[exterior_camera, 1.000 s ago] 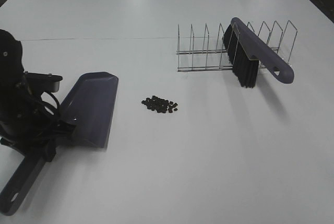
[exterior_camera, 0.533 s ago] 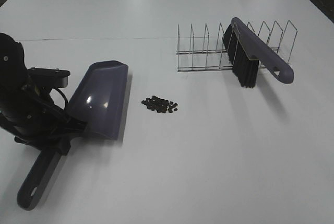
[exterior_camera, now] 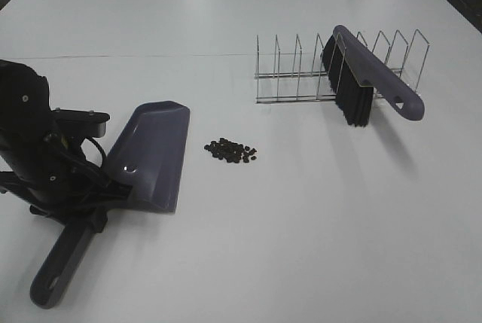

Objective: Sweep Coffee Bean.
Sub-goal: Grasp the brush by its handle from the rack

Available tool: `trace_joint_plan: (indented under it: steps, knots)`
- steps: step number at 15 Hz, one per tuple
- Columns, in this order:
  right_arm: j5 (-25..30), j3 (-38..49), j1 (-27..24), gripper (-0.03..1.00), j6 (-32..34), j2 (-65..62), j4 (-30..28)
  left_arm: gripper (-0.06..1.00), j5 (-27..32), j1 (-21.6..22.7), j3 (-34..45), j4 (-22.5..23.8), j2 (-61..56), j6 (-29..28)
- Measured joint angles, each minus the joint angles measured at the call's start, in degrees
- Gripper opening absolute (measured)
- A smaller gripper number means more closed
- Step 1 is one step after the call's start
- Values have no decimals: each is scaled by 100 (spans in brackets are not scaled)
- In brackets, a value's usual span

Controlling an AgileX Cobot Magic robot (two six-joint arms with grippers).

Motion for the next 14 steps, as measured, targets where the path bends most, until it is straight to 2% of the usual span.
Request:
trace_joint_plan:
  steps: [4, 6, 8, 11, 14]
  knots:
    - [-218, -516, 0, 98, 0, 1593, 275, 33, 34, 0, -23, 109, 17, 6]
    - [-1003, -625, 0, 98, 0, 2699, 630, 33, 34, 0, -23, 109, 23, 6]
    - [-1392, -779, 0, 98, 0, 3289, 716, 33, 34, 0, -23, 115, 23, 6]
    - [-1513, -1759, 0, 97, -11, 5111, 733, 33, 34, 0, -23, 115, 23, 6]
    - [-1478, -3220, 0, 97, -46, 7110, 647, 33, 40, 0, -23, 115, 23, 6]
